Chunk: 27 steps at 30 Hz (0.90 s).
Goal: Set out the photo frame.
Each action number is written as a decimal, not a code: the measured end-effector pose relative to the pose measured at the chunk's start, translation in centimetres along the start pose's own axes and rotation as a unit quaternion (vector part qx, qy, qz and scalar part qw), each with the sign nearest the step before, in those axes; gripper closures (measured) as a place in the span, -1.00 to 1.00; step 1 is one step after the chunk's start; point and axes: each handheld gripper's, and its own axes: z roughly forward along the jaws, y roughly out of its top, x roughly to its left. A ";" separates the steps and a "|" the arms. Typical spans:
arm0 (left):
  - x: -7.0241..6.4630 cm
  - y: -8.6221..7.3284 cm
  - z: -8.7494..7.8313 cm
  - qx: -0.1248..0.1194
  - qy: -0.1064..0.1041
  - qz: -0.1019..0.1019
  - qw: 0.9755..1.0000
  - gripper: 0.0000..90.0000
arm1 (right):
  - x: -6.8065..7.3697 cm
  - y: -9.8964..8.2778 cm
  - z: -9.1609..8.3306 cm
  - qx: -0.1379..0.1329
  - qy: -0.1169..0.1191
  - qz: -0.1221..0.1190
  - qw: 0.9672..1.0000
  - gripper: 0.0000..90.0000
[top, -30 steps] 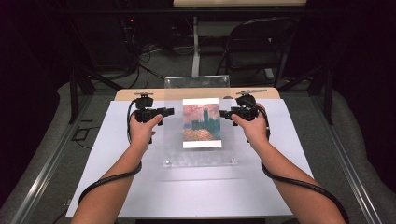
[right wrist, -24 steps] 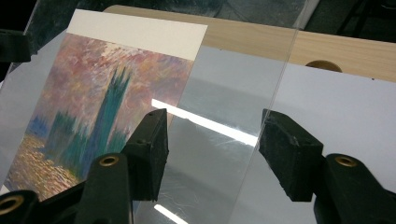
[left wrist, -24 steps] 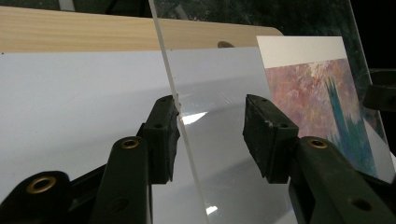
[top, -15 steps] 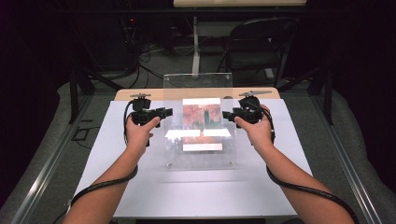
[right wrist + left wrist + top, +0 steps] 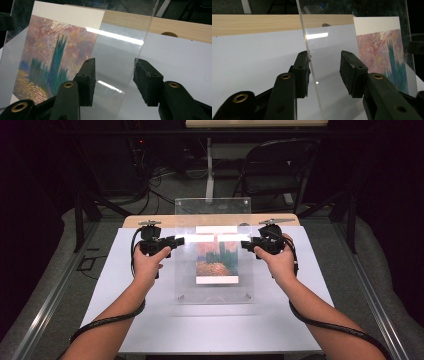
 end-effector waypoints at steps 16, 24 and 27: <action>-0.8 -0.5 -1.5 -0.011 -0.008 0.010 1.000 0.39 | 0.8 0.1 -1.5 0.008 -0.002 -0.009 1.000 0.25; -1.7 -1.8 -4.0 -0.034 -0.032 0.025 0.999 0.52 | 1.6 -0.9 -4.0 -0.009 0.005 -0.022 1.000 0.44; -2.3 -2.4 -4.9 -0.041 -0.033 0.034 0.998 0.55 | 2.0 -1.4 -5.1 -0.017 0.011 -0.030 0.999 0.50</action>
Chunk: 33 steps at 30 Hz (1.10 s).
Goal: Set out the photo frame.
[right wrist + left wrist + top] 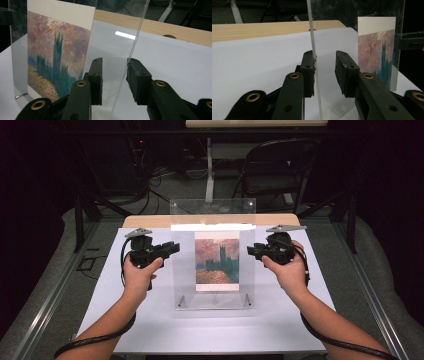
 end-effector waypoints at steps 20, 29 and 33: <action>-3.1 -4.1 -3.6 -0.023 -0.027 0.060 0.998 0.48 | 2.4 -3.7 -4.2 -0.036 0.036 -0.034 0.998 0.51; -3.7 -5.6 -3.7 -0.011 -0.031 0.076 0.997 0.34 | 2.9 -6.1 -3.9 -0.032 0.051 -0.036 0.997 0.41; -3.7 -6.8 -4.1 -0.014 -0.032 0.072 0.997 0.26 | 2.9 -7.8 -3.8 -0.041 0.065 -0.024 0.997 0.35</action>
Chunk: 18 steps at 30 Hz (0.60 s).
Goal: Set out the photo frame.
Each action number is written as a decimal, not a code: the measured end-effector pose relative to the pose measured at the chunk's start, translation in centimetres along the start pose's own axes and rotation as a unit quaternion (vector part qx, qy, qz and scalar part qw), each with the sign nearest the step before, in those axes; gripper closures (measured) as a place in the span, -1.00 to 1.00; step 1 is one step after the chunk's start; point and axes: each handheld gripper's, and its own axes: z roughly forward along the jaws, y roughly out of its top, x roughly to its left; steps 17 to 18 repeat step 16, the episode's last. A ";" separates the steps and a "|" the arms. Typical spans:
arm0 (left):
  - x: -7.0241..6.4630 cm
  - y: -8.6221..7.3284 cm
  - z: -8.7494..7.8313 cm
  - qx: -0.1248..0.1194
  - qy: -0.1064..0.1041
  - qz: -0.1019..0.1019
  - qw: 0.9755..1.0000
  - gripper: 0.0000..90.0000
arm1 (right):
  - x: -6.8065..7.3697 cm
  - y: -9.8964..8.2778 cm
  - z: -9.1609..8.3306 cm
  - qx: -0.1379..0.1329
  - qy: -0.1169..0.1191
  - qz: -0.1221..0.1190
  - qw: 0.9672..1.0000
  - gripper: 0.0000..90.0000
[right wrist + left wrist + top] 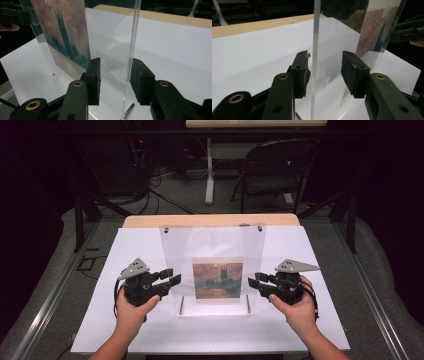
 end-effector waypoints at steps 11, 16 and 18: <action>0.4 -3.4 -1.4 -0.014 0.018 -0.005 1.000 0.18 | -0.4 -4.2 -2.0 -0.033 0.000 0.008 0.999 0.20; 2.2 -5.5 -1.2 -0.014 0.038 -0.021 0.999 0.10 | -2.6 -6.4 -2.4 -0.035 -0.036 0.027 0.998 0.08; 2.2 -5.5 -1.2 -0.014 0.038 -0.021 0.999 0.10 | -2.6 -6.4 -2.4 -0.035 -0.036 0.027 0.998 0.08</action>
